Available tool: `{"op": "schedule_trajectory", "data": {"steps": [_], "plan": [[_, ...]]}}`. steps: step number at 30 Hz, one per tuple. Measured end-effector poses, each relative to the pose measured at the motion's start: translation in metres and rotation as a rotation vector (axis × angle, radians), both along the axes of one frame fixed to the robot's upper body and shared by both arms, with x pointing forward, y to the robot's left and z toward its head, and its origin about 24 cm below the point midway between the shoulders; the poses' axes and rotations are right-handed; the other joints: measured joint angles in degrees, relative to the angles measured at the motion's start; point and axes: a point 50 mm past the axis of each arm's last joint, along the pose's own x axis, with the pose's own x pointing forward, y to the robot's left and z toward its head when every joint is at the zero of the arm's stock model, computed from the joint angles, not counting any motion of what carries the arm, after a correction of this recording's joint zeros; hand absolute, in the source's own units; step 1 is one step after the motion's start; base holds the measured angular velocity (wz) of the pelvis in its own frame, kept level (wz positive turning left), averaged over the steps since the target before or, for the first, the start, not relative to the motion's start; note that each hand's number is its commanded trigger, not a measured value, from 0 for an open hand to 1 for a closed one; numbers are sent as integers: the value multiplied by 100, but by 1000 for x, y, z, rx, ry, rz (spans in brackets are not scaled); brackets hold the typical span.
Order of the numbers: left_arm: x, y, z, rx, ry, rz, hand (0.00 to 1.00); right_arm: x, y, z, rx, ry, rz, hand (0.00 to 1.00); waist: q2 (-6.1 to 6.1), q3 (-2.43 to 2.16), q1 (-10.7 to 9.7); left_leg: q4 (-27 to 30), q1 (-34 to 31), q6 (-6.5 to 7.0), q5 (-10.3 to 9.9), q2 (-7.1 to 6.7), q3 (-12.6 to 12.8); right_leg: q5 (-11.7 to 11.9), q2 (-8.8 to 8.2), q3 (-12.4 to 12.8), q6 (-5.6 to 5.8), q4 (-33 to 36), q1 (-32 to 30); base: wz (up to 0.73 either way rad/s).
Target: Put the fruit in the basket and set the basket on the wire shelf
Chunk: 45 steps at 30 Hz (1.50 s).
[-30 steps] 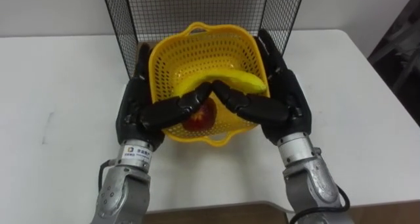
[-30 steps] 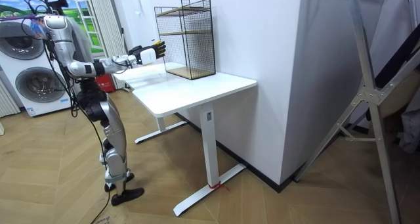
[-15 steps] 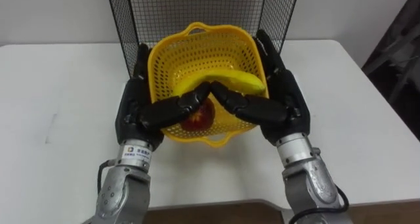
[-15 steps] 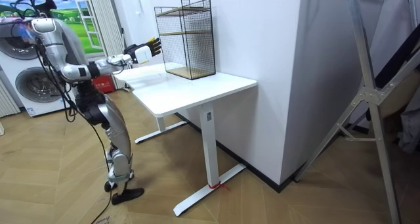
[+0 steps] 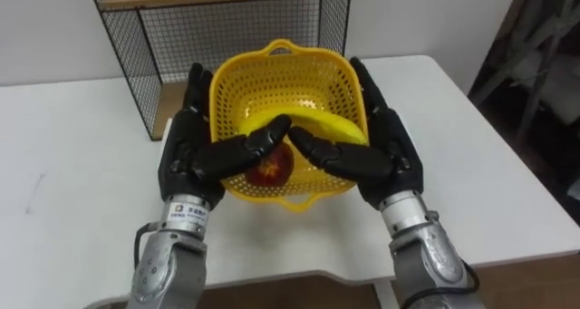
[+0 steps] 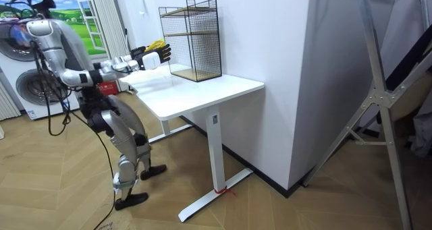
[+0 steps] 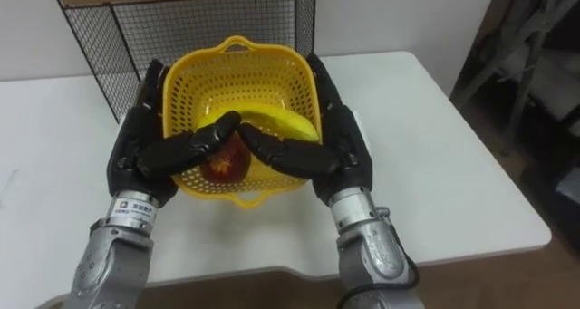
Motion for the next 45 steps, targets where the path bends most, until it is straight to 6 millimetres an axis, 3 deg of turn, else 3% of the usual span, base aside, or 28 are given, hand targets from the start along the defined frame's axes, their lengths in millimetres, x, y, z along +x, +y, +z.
{"op": "schedule_trajectory", "data": {"steps": [3, 8, 12, 15, 18, 19, 21, 22, 24, 28, 34, 40, 43, 45], "plan": [[0, 0, 0, 2, -2, 0, 0, 0, 0, 1, 1, -7, 6, 0, -34, 25, -1, 102, 53, 111, 222, -96, -33, -84, -39, 1, 31, -71, 130, -2], [0, 0, 3, -2, -17, -2, 0, 0, -1, 2, 5, -15, 1, 0, -75, 65, 8, 131, 65, 247, 34, -310, -4, -257, -280, -15, 186, -180, 224, 10], [-1, 0, 3, -5, -22, -2, 0, 0, -1, 3, 4, -21, 2, 0, -95, 101, 93, 365, 36, 378, -300, -520, 70, -512, -523, -38, 338, -70, 296, 7], [-1, 0, 3, -6, -23, -3, 0, 0, 0, 3, 4, -22, 3, 0, -89, 108, 159, 628, 24, 490, -638, -598, 157, -606, -689, -154, 486, 492, 179, -2], [-1, -1, 3, -8, -22, 0, 0, 1, 0, 3, 4, -23, 1, 0, -52, 136, 179, 659, 228, 583, -767, -606, 158, -357, -813, -295, 860, 1243, -54, -6], [0, 0, 4, -8, -24, 2, 0, 1, -1, 3, 1, -25, 2, 0, -9, 153, 187, 592, 297, 585, -769, -590, 82, -431, -796, -303, 896, 1186, -148, -10], [1, 0, 5, -8, -31, 4, 0, 3, 0, 6, -3, -38, 6, 0, 64, 205, 174, 544, 297, 587, -768, -573, 12, -486, -775, -315, 832, 692, -428, 5], [1, 0, 4, -7, -28, 5, 0, 3, 0, 6, -18, -40, 7, 0, 67, 215, 152, 574, 307, 588, -773, -596, 7, -205, -813, -337, 709, 401, -607, 21], [2, 1, 4, -5, -26, 6, 0, 4, 1, 5, -26, -38, 8, 0, 84, 175, 132, 560, 318, 543, -799, -589, -82, -72, -819, -523, 602, 341, -569, 17], [2, 2, 4, 5, -30, 10, 0, 5, 2, 5, -30, -40, 13, 0, 98, 172, 122, 352, 361, 445, -749, -474, -273, 116, -643, -768, 514, -197, -282, 18], [2, 2, 4, 6, -30, 10, 0, 6, 2, 4, -30, -37, 21, 0, 74, 155, 155, 71, 520, 395, -662, -477, -414, 301, -493, -877, 503, -758, 32, 9], [2, 2, 3, 4, -9, 28, 0, 10, 3, 4, -31, -28, 27, 0, 60, 160, 12, -43, 615, 391, -585, -478, -441, 355, -496, -947, 492, -878, 164, 7], [2, 2, 2, 6, 8, 35, 0, 12, 3, 5, -32, -26, 27, 0, 50, 101, -7, -157, 715, 380, -554, -478, -411, 425, -457, -925, 492, -1038, 269, -5], [3, 2, 0, 9, 21, 33, 0, 15, 4, 6, -37, -21, 23, 0, 50, 100, -11, -184, 744, 377, -538, -469, -412, 456, -447, -926, 487, -1080, 304, -3]]}}
